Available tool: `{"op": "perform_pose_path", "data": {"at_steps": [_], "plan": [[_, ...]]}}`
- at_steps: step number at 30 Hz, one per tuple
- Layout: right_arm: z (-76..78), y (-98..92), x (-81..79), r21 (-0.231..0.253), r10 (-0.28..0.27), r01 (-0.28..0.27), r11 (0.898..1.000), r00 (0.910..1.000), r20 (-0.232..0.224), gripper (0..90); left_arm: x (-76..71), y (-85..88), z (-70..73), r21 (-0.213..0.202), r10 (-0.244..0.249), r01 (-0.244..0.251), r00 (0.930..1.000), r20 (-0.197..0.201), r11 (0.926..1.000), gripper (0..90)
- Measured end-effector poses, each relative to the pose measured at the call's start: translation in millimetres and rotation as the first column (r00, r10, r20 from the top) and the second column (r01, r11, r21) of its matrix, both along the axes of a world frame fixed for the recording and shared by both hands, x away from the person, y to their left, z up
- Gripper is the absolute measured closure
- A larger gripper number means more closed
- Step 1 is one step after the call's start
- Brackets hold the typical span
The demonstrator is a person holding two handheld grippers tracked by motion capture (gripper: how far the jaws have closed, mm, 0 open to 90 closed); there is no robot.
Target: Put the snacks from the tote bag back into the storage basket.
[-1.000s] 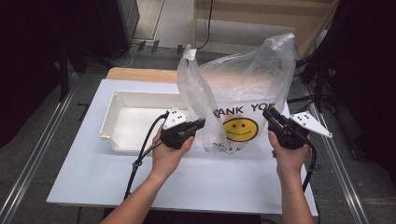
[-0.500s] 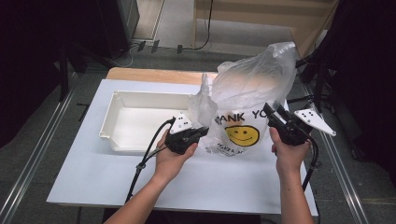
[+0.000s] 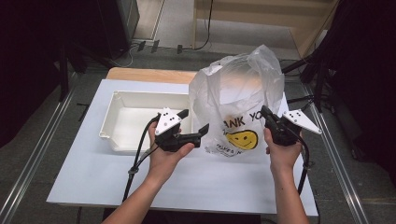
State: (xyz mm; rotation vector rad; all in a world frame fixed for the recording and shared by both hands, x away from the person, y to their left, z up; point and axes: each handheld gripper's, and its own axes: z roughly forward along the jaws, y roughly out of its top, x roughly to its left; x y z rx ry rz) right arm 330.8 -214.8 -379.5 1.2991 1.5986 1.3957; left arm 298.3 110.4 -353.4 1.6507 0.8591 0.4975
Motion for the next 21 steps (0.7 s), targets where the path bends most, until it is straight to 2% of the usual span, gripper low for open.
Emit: {"op": "perform_pose_path", "data": {"at_steps": [1, 2, 3, 4, 5, 6, 8, 9, 12, 13, 14, 15, 16, 17, 18, 19, 21], "plan": [[-0.4, 0.6, -0.2, -0.002, 0.004, -0.004, 1.000, 1.0000, -0.001, 90.0, -4.8, 0.3, 9.9, -0.026, 0.017, -0.016, 0.9994, 0.030, 0.9995, 13.7], [-0.4, 0.6, -0.2, -0.002, 0.004, -0.004, 1.000, 1.0000, -0.001, 90.0, -4.8, 0.3, 9.9, -0.026, 0.017, -0.016, 0.9994, 0.030, 0.9995, 13.7], [-1.9, 2.3, -0.3, -0.005, 0.008, -0.008, 1.000, 0.9999, -0.007, 90.0, -8.8, -0.4, 18.2, -0.037, 0.022, -0.020, 0.9977, 0.064, 0.9991, 13.3], [-2.8, 2.8, -0.1, -0.008, 0.010, -0.010, 1.000, 0.9999, -0.008, 90.0, -8.8, -0.4, 18.2, -0.037, 0.022, -0.020, 0.9977, 0.064, 0.9991, 13.2], [-4.1, 3.9, 0.3, -0.011, 0.013, -0.013, 1.000, 0.9998, -0.012, 90.0, -11.1, -1.7, 27.0, -0.028, 0.022, -0.020, 0.9954, 0.093, 0.9994, 13.2], [-5.6, 5.2, 0.7, -0.014, 0.015, -0.015, 1.000, 0.9998, -0.015, 90.0, -11.1, -1.7, 27.0, -0.028, 0.022, -0.020, 0.9954, 0.093, 0.9994, 13.2], [-8.3, 7.3, 1.6, -0.029, 0.022, -0.022, 0.999, 0.9994, -0.026, 90.0, -11.3, -4.1, 36.7, -0.016, 0.054, -0.052, 0.9918, 0.116, 0.9985, 14.0], [-9.4, 8.5, 1.7, -0.030, 0.026, -0.027, 0.999, 0.9991, -0.032, 90.0, -9.9, -4.4, 38.8, -0.014, 0.054, -0.053, 0.9919, 0.115, 0.9985, 16.7], [-12.0, 9.4, 2.5, -0.038, 0.027, -0.028, 0.999, 0.9990, -0.035, 90.0, -5.6, -5.4, 40.2, 0.000, 0.053, -0.054, 0.9940, 0.095, 0.9986, 38.8], [-13.6, 9.6, 3.2, -0.041, 0.028, -0.029, 0.999, 0.9988, -0.040, 90.0, -2.8, -5.4, 38.6, -0.001, 0.047, -0.047, 0.9950, 0.088, 0.9989, 38.8], [-18.0, 9.0, 5.0, -0.042, 0.021, -0.024, 0.999, 0.9982, -0.057, 90.0, -0.8, -3.6, 36.3, -0.011, 0.013, -0.012, 0.9963, 0.085, 0.9999, 66.1], [-20.6, 8.6, 6.1, -0.044, 0.017, -0.019, 0.999, 0.9977, -0.065, 90.0, 3.9, -1.4, 30.8, -0.037, -0.039, 0.042, 0.9966, 0.072, 0.9985, 71.4], [-22.7, 8.2, 6.7, -0.044, 0.014, -0.017, 0.999, 0.9970, -0.076, 90.0, 7.5, -1.7, 25.5, -0.043, -0.047, 0.049, 0.9974, 0.055, 0.9979, 78.3], [-26.9, 6.9, 8.4, -0.046, 0.007, -0.012, 0.999, 0.9961, -0.088, 90.0, 7.5, -1.7, 25.5, -0.043, -0.047, 0.049, 0.9974, 0.055, 0.9979, 83.1], [-26.9, 6.9, 8.4, -0.046, 0.007, -0.012, 0.999, 0.9961, -0.088, 90.0, 10.6, -2.2, 20.6, -0.039, -0.052, 0.054, 0.9977, 0.043, 0.9978, 83.1], [-30.1, 5.8, 9.9, -0.046, 0.003, -0.007, 0.999, 0.9950, -0.100, 90.0, 12.8, -3.4, 15.3, -0.040, -0.050, 0.051, 0.9984, 0.028, 0.9979, 87.7], [-37.6, 3.4, 12.0, -0.053, -0.006, -0.001, 0.999, 0.9923, -0.124, 90.0, 20.0, -6.6, -0.5, -0.015, -0.055, 0.055, 0.9985, -0.005, 0.9984, 90.0]]}}
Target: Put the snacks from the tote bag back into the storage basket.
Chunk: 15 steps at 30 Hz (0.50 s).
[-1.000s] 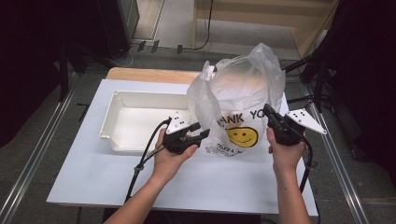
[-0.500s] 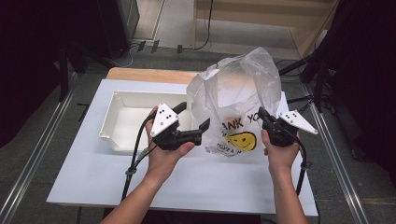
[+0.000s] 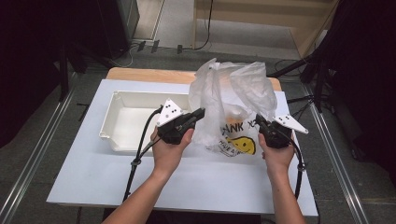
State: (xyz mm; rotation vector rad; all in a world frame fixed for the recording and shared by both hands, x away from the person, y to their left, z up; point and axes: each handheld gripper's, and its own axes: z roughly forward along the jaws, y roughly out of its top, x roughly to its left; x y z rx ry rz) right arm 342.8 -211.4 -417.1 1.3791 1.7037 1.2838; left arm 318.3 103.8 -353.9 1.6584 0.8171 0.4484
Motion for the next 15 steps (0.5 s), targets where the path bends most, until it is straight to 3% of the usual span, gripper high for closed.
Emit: {"op": "perform_pose_path", "data": {"at_steps": [3, 4, 8, 12, 15], "plan": [[-2.4, -2.1, -0.8, 0.007, 0.006, -0.006, 1.000, 1.0000, -0.005, 85.4, 3.4, -1.9, -8.5, 0.018, -0.004, 0.004, 0.9997, -0.025, 0.9998, 90.0], [-1.2, -3.2, -1.8, 0.019, 0.021, -0.021, 1.000, 0.9998, 0.004, 79.4, 7.1, -3.3, -17.0, 0.030, -0.011, 0.013, 0.9983, -0.057, 0.9995, 90.0], [12.8, -7.9, -10.2, 0.114, 0.074, -0.083, 0.990, 0.9939, 0.081, 57.3, 11.0, -7.8, -29.9, 0.043, -0.023, 0.027, 0.9945, -0.102, 0.9987, 90.0], [35.3, -4.0, -21.9, 0.117, 0.063, -0.083, 0.990, 0.9842, 0.166, 44.9, 12.1, -13.4, -41.3, 0.057, -0.025, 0.034, 0.9901, -0.138, 0.9978, 90.0], [51.6, -1.0, -30.4, 0.126, 0.080, -0.111, 0.986, 0.9702, 0.228, 36.0, 12.7, -14.7, -49.9, 0.057, -0.022, 0.032, 0.9845, -0.174, 0.9978, 90.0]]}}
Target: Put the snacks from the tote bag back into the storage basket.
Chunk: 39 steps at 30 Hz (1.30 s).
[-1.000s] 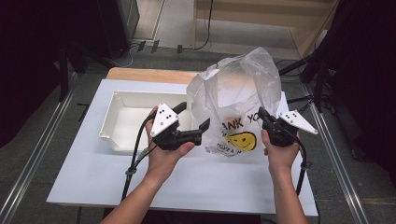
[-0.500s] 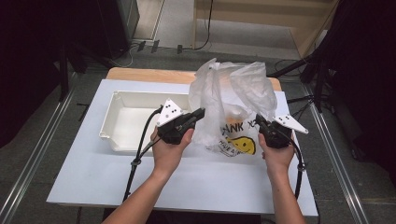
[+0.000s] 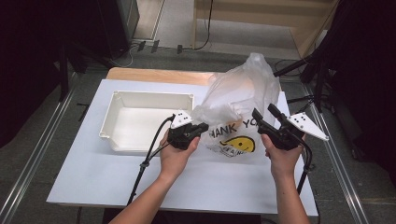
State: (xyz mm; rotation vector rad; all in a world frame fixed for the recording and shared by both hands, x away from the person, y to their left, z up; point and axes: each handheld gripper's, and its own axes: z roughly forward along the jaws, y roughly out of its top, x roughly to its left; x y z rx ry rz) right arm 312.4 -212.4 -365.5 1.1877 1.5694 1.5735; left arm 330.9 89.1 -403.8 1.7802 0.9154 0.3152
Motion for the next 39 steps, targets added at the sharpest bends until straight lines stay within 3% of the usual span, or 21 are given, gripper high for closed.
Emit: {"op": "perform_pose_path", "data": {"at_steps": [3, 4, 7, 8, 10, 11, 14, 15, 18, 22, 23, 24, 27, 30, 31, 32, 33, 35, 39], "plan": [[8.3, 0.3, -1.4, 0.022, -0.005, 0.004, 1.000, 0.9999, 0.011, 37.6, -1.8, -2.2, -9.4, 0.013, -0.011, 0.011, 0.9997, -0.022, 0.9999, 90.0], [7.1, 0.3, 0.1, 0.019, -0.002, 0.002, 1.000, 1.0000, 0.004, 42.9, -2.9, -3.2, -12.2, 0.016, -0.015, 0.016, 0.9996, -0.024, 0.9998, 90.0], [-7.3, 1.7, 8.6, -0.025, 0.017, -0.018, 1.000, 0.9992, -0.037, 72.7, -6.5, -5.6, -18.7, 0.017, -0.019, 0.020, 0.9991, -0.038, 0.9997, 90.0], [-7.3, 1.7, 8.6, -0.025, 0.017, -0.018, 1.000, 0.9992, -0.037, 72.7, -6.5, -5.6, -18.7, 0.017, -0.019, 0.020, 0.9991, -0.038, 0.9997, 90.0], [-20.1, 1.4, 17.8, -0.040, -0.018, 0.013, 0.999, 0.9927, -0.119, 84.9, -9.6, -6.1, -23.0, 0.021, -0.023, 0.023, 0.9988, -0.043, 0.9995, 90.0], [-30.4, -1.3, 24.5, -0.039, -0.061, 0.055, 0.998, 0.9831, -0.173, 90.0, -11.5, -6.3, -25.5, 0.018, -0.016, 0.017, 0.9989, -0.044, 0.9997, 90.0], [-43.5, -3.9, 32.2, -0.055, -0.088, 0.077, 0.996, 0.9690, -0.231, 90.0, -13.1, -6.1, -31.5, 0.016, -0.010, 0.011, 0.9984, -0.056, 0.9998, 90.0], [-43.5, -3.9, 32.2, -0.055, -0.088, 0.077, 0.996, 0.9690, -0.231, 90.0, -13.1, -6.1, -31.5, 0.016, -0.010, 0.011, 0.9984, -0.056, 0.9998, 90.0], [-63.0, -6.5, 42.3, -0.085, -0.125, 0.104, 0.991, 0.9436, -0.306, 90.0, -17.0, -8.0, -39.8, 0.013, -0.004, 0.005, 0.9976, -0.069, 0.9999, 90.0], [-78.3, -8.9, 48.3, -0.123, -0.156, 0.120, 0.985, 0.9226, -0.353, 90.0, -23.0, -10.2, -47.6, 0.017, 0.006, -0.005, 0.9978, -0.065, 0.9998, 90.0], [-78.3, -8.9, 48.3, -0.123, -0.156, 0.120, 0.985, 0.9226, -0.353, 90.0, -23.0, -10.2, -47.6, 0.017, 0.006, -0.005, 0.9978, -0.065, 0.9998, 90.0], [-81.2, -9.7, 49.5, -0.126, -0.164, 0.125, 0.984, 0.9162, -0.366, 90.0, -25.3, -11.5, -50.6, 0.019, 0.011, -0.010, 0.9981, -0.061, 0.9998, 90.0], [-85.3, -14.8, 47.4, -0.100, -0.139, 0.110, 0.989, 0.9268, -0.349, 84.8, -30.9, -13.6, -60.2, 0.014, -0.003, 0.003, 0.9996, -0.030, 0.9999, 90.0], [-78.9, -15.0, 37.3, -0.058, -0.048, 0.034, 0.998, 0.9634, -0.264, 72.7, -34.6, -13.1, -61.6, 0.006, -0.016, 0.016, 0.9998, 0.012, 0.9999, 90.0], [-78.9, -15.0, 37.3, -0.058, -0.048, 0.034, 0.998, 0.9634, -0.264, 72.7, -34.6, -13.1, -61.6, 0.006, -0.016, 0.016, 0.9998, 0.012, 0.9999, 90.0], [-71.9, -11.4, 27.4, -0.074, -0.020, 0.004, 0.997, 0.9749, -0.222, 61.6, -34.7, -11.7, -62.4, 0.000, -0.012, 0.012, 0.9998, 0.019, 0.9999, 90.0], [-71.9, -11.4, 27.4, -0.074, -0.020, 0.004, 0.997, 0.9749, -0.222, 61.6, -34.7, -11.7, -62.4, 0.000, -0.012, 0.012, 0.9998, 0.019, 0.9999, 90.0], [-64.4, -11.4, 15.1, -0.056, 0.008, -0.020, 0.998, 0.9793, -0.202, 50.9, -35.7, -11.1, -64.0, -0.009, 0.004, -0.004, 0.9996, 0.029, 1.0000, 90.0], [-54.1, -15.1, -2.6, -0.065, 0.030, -0.041, 0.997, 0.9853, -0.169, 41.8, -38.8, -11.2, -64.5, -0.004, 0.013, -0.013, 0.9986, 0.051, 0.9999, 90.0]]}}
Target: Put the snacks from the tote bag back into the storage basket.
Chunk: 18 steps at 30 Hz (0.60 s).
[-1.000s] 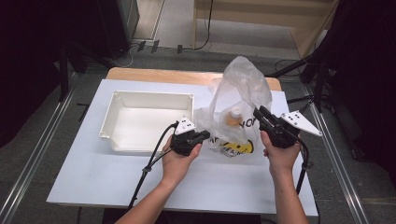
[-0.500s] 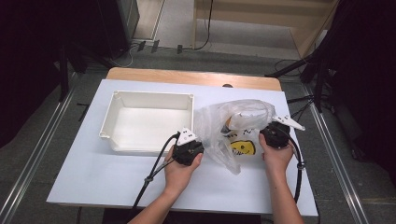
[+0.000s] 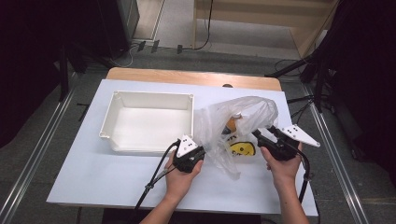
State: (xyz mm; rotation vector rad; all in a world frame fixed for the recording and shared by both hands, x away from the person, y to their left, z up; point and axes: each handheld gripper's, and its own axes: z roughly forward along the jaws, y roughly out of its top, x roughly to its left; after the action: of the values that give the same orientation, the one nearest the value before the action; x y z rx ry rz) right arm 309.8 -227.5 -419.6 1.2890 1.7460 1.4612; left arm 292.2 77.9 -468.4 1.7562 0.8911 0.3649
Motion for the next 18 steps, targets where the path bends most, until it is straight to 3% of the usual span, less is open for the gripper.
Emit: {"op": "perform_pose_path", "data": {"at_steps": [7, 12, 18], "plan": [[15.5, -2.4, -20.7, -0.004, 0.007, -0.006, 1.000, 0.9994, 0.033, 27.0, 0.3, 5.3, -0.4, -0.044, 0.002, -0.002, 0.9999, -0.012, 0.9990, 88.6], [29.4, 2.4, -32.0, -0.010, 0.015, -0.014, 1.000, 0.9975, 0.070, 21.0, 0.3, 5.8, -0.3, -0.047, 0.003, -0.004, 1.0000, -0.007, 0.9989, 84.7], [47.2, 5.4, -40.3, -0.013, -0.008, 0.010, 1.000, 0.9942, 0.107, 20.0, -0.1, 5.7, 0.1, -0.036, 0.008, -0.008, 1.0000, 0.001, 0.9993, 85.6]]}}
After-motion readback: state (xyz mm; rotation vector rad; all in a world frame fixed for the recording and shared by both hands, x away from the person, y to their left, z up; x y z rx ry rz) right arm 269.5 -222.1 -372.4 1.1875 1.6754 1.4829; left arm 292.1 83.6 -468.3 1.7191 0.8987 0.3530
